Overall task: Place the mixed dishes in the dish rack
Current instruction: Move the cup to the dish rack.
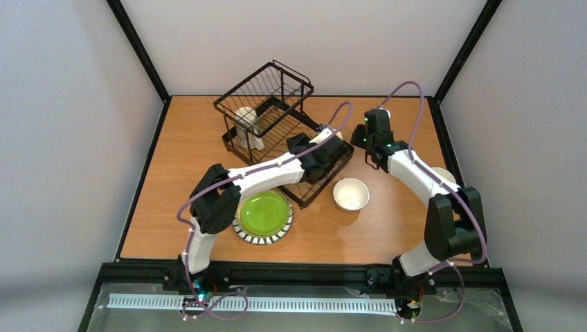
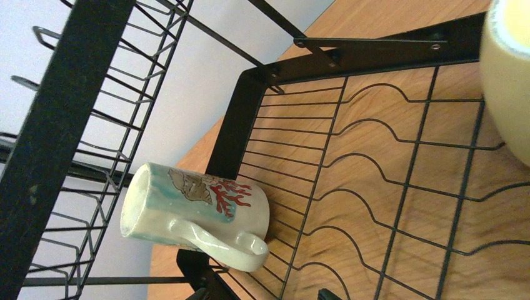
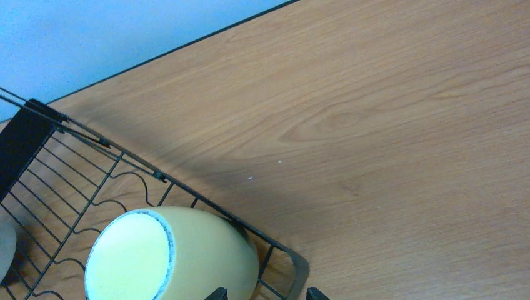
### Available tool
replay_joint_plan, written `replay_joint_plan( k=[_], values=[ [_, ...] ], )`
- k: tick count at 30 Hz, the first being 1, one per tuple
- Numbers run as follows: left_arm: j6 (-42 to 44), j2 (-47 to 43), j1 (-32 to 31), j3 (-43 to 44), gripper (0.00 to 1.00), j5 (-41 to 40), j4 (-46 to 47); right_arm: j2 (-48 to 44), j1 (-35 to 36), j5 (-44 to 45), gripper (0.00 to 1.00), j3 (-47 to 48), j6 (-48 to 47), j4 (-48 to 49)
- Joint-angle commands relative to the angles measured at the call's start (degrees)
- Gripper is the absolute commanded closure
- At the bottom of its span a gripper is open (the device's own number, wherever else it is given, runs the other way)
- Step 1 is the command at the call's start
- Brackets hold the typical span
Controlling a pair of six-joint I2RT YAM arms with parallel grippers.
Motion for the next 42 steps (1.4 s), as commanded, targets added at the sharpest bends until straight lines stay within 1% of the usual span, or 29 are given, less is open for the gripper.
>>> replay_joint_plan(
  k=[1, 13, 18, 33, 42],
  values=[
    [-5.44, -2.23, -2.26, -0.81, 0.02, -0.30, -4.37, 3.56, 2.16, 0.32, 0.28, 2.51, 0.24, -0.56],
    [-11.73, -7.04, -5.92, -4.70, 0.02, -0.40, -8.01, 10.25, 4.56, 0.73, 0.28, 6.43, 0.98, -0.57],
    [-13.56, -8.72, -6.53, -6.66, 0.02, -0.40, -9.07, 13.16, 5.80, 0.85, 0.28, 8.48, 1.47, -0.66],
    [-14.61, -11.73, -6.71, -13.30, 0.02, 0.04, -7.50, 22.45, 9.38, 1.59, 0.28, 18.96, 2.07, -2.97],
    [-15.12, -12.59, -6.63, -14.21, 0.02, 0.13, -7.31, 27.45, 10.87, 1.50, 0.28, 25.41, 1.46, -4.37]
  ],
)
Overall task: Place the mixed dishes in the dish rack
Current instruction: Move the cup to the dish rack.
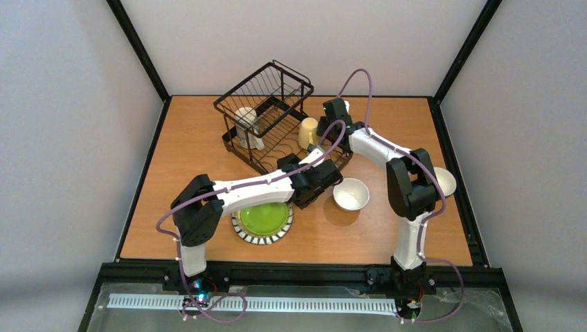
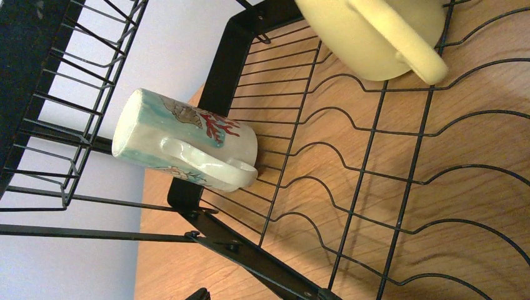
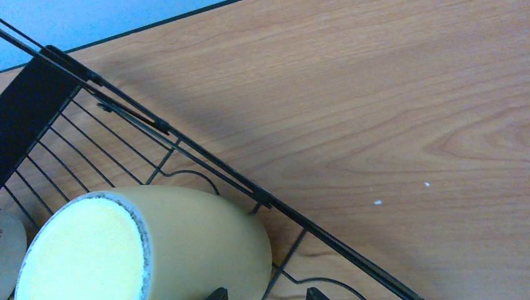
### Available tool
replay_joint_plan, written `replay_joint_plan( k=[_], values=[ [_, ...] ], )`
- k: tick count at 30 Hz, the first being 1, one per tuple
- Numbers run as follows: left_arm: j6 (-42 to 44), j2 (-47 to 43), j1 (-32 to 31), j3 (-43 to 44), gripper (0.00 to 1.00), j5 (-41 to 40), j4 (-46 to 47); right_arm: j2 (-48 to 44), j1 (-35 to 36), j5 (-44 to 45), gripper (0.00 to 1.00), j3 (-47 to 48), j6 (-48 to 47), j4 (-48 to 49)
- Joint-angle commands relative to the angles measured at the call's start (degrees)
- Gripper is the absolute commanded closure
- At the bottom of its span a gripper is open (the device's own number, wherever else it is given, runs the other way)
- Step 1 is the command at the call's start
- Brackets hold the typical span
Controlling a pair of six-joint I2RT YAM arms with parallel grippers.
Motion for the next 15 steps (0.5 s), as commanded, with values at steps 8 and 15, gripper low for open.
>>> replay_joint_plan(
  k=[8, 15],
  values=[
    [-1.00, -1.80, -0.65, 0.96, 0.02, 0.12, 0.63, 6.82, 1.95, -0.96, 0.28, 7.58, -0.11, -1.88],
    [-0.36, -1.50, -0.69, 1.14, 0.02, 0.22, 0.71, 11.28, 2.80, -1.81, 0.28, 13.56, -0.24, -2.95]
  ],
)
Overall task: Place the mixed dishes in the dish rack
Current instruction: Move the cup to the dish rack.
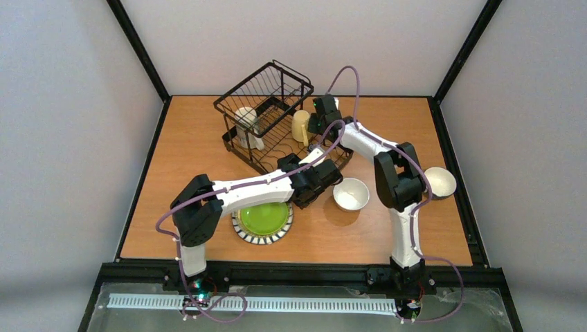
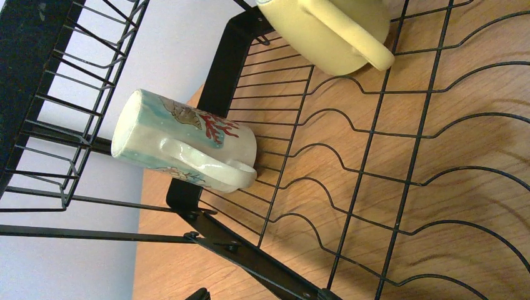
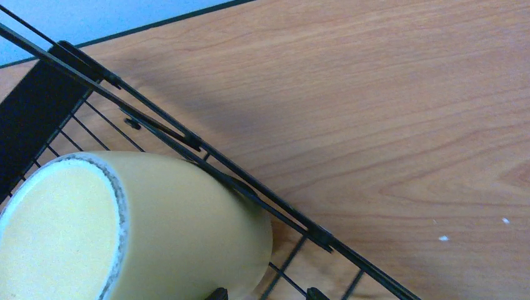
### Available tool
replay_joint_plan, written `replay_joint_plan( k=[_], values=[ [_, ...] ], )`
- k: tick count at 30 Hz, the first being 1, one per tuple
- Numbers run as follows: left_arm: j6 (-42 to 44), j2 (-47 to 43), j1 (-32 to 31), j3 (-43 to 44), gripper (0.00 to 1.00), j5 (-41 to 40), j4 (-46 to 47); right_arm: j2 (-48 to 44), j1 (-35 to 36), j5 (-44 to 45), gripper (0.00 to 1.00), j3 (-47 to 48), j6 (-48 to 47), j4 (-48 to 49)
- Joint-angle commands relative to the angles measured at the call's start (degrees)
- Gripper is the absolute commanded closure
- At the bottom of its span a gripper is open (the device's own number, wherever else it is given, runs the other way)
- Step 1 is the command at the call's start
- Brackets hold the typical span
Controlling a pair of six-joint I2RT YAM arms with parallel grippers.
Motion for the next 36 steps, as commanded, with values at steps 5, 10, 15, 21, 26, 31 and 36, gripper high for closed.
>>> replay_joint_plan(
  k=[5, 10, 15, 21, 26, 31, 36],
  values=[
    [0.58, -0.67, -0.69, 1.48, 0.02, -0.29, 0.97, 5.60, 1.42, -1.77, 0.28, 7.24, -0.15, -1.80],
    [1.05, 0.01, -0.64, 1.76, 0.02, -0.37, 1.35, 7.81, 1.53, -2.26, 0.28, 10.03, -0.31, -2.23],
    [1.13, 0.66, -0.73, 2.21, 0.01, -0.17, 1.32, 8.90, 1.56, -3.09, 0.28, 10.63, -0.05, -1.67],
    [0.54, 0.94, -0.65, 2.66, 0.02, -0.25, 0.24, 10.22, 1.72, -5.33, 0.28, 11.93, 0.10, -0.61],
    [-0.48, 1.33, -0.62, 3.23, 0.01, -0.39, -1.59, 10.83, 1.98, -8.17, 0.28, 12.26, 0.69, 1.37],
    [-1.01, 1.45, -0.72, 3.52, 0.01, -0.94, -3.13, 12.18, 2.76, -8.53, 0.28, 14.12, 0.99, 1.22],
    [-1.93, 2.29, -0.74, 4.54, 0.01, -0.86, -4.49, 11.39, 2.79, -6.86, 0.27, 13.17, 0.92, 0.65]
  ],
)
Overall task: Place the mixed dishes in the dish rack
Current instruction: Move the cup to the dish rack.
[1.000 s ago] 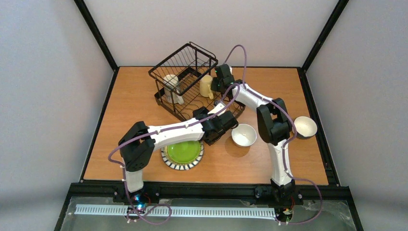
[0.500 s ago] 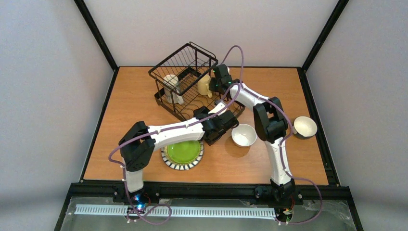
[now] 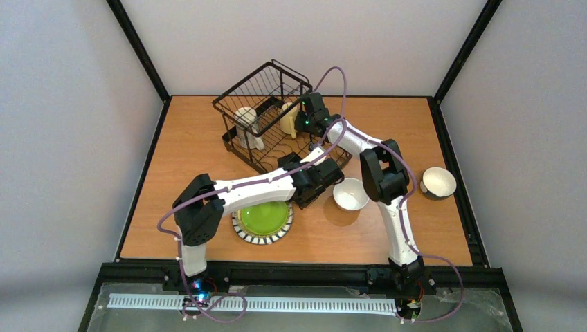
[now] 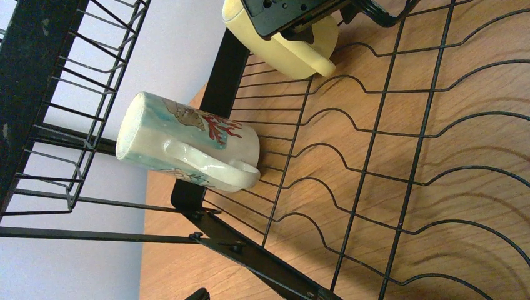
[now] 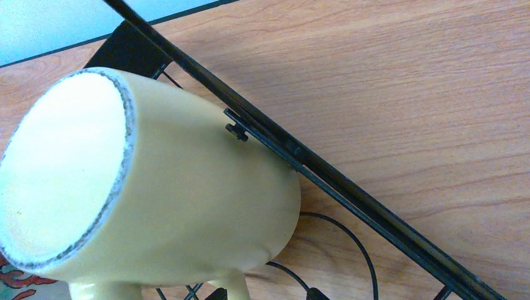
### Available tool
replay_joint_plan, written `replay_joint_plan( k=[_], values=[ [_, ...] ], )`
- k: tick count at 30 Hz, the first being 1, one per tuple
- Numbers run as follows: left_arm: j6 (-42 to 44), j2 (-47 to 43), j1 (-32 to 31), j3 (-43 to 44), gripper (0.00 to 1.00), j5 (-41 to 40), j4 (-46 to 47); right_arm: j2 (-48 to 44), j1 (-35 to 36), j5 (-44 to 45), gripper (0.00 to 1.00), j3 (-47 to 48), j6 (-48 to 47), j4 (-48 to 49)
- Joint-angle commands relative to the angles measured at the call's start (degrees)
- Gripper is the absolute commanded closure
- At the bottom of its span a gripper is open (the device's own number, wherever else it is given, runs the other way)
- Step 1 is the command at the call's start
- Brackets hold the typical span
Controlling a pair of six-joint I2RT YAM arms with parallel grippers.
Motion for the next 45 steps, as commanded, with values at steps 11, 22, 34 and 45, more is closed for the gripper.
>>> replay_joint_plan(
  k=[11, 22, 34, 45],
  values=[
    [-1.62, 1.83, -0.65, 3.48, 0.02, -0.92, -2.55, -4.88, 0.25, 4.41, 0.27, -6.33, 1.42, 2.20],
    [5.09, 1.83, -0.67, 4.00, 0.02, -0.83, 1.26, -13.33, -0.97, 7.15, 0.27, -13.11, 1.42, 4.52],
    [20.92, 4.83, 2.56, 4.64, 0.03, 4.48, 14.46, -27.74, -7.30, 8.21, 0.27, -26.33, 2.52, 7.73],
    [30.99, 16.08, 9.46, 15.91, 0.03, 8.22, 21.55, -37.87, -11.81, 8.64, 0.27, -34.24, 2.31, 8.82]
  ],
)
